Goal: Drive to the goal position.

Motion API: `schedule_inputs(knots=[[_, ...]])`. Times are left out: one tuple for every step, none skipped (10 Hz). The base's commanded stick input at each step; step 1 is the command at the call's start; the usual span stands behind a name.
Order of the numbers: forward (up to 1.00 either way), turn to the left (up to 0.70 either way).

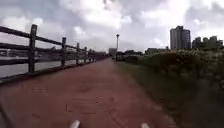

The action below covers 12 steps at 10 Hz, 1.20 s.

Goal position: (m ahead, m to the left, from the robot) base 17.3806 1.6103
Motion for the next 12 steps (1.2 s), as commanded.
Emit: schedule_inputs(knots=[[0.70,0.00],[0.70,0.00],[0.70,0.00],[0.70,0.00],[0.70,0.00],[0.70,0.00],[0.70,0.00],[0.70,0.00],[0.70,0.00],[0.70,0.00],[0.70,0.00],[0.70,0.00]])
